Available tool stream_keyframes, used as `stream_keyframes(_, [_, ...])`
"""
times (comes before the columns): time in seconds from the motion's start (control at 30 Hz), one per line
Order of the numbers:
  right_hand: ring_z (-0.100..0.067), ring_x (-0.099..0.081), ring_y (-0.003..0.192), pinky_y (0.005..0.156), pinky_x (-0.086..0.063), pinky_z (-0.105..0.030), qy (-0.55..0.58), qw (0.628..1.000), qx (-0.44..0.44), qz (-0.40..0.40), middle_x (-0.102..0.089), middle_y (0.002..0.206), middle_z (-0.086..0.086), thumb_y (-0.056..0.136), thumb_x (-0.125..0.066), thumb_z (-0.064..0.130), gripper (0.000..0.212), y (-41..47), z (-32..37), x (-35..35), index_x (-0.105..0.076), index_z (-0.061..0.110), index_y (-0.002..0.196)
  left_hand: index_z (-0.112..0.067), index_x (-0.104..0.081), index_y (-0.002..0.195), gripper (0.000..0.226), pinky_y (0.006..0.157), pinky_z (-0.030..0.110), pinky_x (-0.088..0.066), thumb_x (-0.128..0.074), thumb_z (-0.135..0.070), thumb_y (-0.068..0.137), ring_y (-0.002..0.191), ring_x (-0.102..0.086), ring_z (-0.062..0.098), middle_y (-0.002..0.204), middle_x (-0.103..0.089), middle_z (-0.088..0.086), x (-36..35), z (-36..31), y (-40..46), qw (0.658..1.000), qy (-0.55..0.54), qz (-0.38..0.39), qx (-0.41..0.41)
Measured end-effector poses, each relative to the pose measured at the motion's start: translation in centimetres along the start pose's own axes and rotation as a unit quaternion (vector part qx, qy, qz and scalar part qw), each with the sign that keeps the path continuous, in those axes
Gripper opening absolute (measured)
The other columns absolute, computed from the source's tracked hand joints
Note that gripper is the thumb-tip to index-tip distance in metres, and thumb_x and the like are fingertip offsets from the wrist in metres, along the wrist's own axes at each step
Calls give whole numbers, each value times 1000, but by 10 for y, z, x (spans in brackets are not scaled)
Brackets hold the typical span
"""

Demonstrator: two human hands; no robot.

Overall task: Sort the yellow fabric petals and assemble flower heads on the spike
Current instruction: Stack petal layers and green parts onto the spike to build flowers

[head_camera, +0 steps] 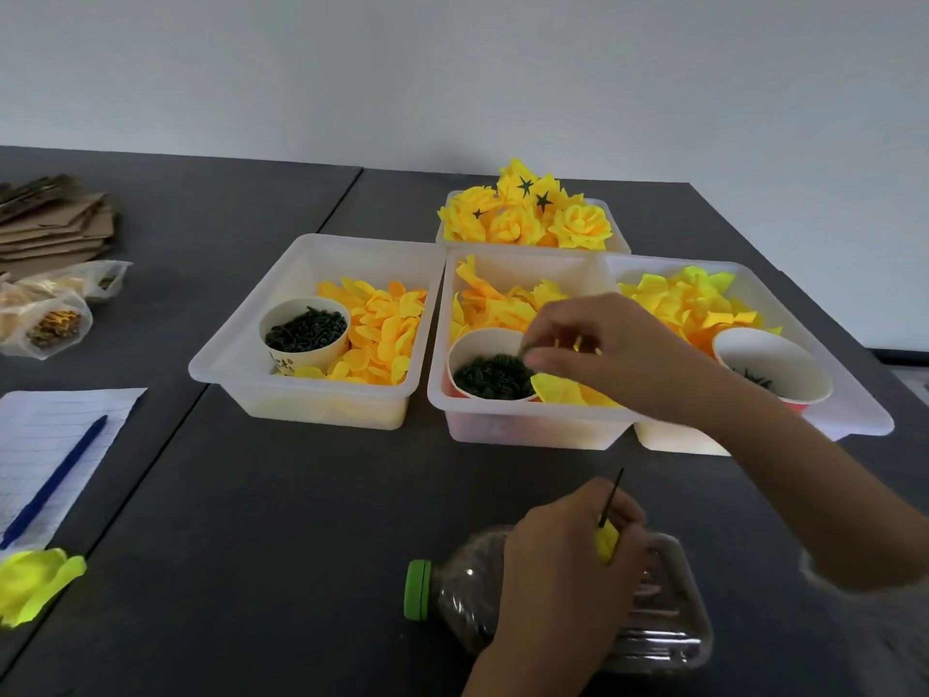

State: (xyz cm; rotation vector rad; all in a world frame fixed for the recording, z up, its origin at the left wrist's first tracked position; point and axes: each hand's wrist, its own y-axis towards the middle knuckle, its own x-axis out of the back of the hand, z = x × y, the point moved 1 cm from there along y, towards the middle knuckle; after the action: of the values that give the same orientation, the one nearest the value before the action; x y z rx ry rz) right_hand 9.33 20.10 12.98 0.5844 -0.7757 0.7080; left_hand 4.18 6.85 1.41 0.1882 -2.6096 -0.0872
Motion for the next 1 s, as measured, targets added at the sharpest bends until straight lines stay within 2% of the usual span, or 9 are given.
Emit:
stream_keyframes(0.1, [-14,-61,77,65,-50,-23,87,996,9,32,-67,86,9,86,-62,41,10,-56,14,16,-67,33,89,-42,-54,100,18,83,23,-52,-57,-50,84,85,-60,-7,90,-66,-22,1,0,1,1000,22,-1,-12])
stream_keyframes(0.2, [-19,-61,79,69,-52,-36,100,994,9,35,-66,88,6,84,-60,48,17,-87,19,19,-66,33,90,-40,-55,98,20,78,21,-52,-54,-53,83,82,-60,-9,86,-65,-23,0,0,0,999,23,-31,-32])
stream_keyframes(0.3, [-16,-60,79,68,-50,-26,88,996,13,20,-65,87,9,83,-63,45,17,-97,21,16,-65,29,89,-42,-56,93,16,75,18,-51,-59,-53,81,80,-60,-9,83,-65,-23,1,-1,-2,998,25,-42,-35])
stream_keyframes(0.5, [-15,-60,79,66,-47,-20,45,999,-1,-22,-64,85,10,82,-66,36,11,-98,16,7,-67,27,88,-43,-54,89,16,70,23,-55,-58,-55,80,78,-60,-9,81,-64,-25,-2,-1,-2,998,22,-46,-26])
stream_keyframes(0.57, [-14,-60,81,67,-46,-16,37,999,0,-19,-63,86,11,83,-65,37,11,-98,16,2,-67,27,88,-56,-47,88,13,66,16,-50,-56,-57,79,81,-57,-13,82,-59,-35,-2,-2,-2,997,46,-50,-31])
stream_keyframes(0.67, [-14,-61,84,70,-49,-19,30,999,-5,-17,-64,88,12,86,-64,40,13,-100,14,-1,-66,28,89,-70,-37,86,22,61,8,-40,-54,-59,77,90,-50,-21,87,-46,-53,-1,-3,-1,995,73,-51,-38])
stream_keyframes(0.83, [-11,-62,88,74,-51,-21,11,1000,-6,-4,-63,91,15,82,-64,42,17,-102,13,-3,-67,28,91,-58,-41,91,19,59,6,-39,-53,-56,75,88,-53,-20,84,-49,-51,-1,-3,-1,995,58,-59,-50])
stream_keyframes(0.9, [-10,-60,88,73,-50,-21,-10,1000,-12,20,-60,92,15,82,-68,39,16,-103,9,-5,-67,28,93,-53,-45,86,12,57,7,-43,-53,-53,77,81,-56,-16,83,-53,-47,-1,-2,0,996,45,-59,-57])
stream_keyframes(1.0, [-4,-55,91,75,-47,-16,-17,997,-31,71,-54,98,22,78,-70,47,33,-104,7,-9,-61,38,109,-37,-51,86,17,61,18,-51,-50,-50,76,73,-61,-6,84,-62,-32,0,0,1,997,32,-44,-62])
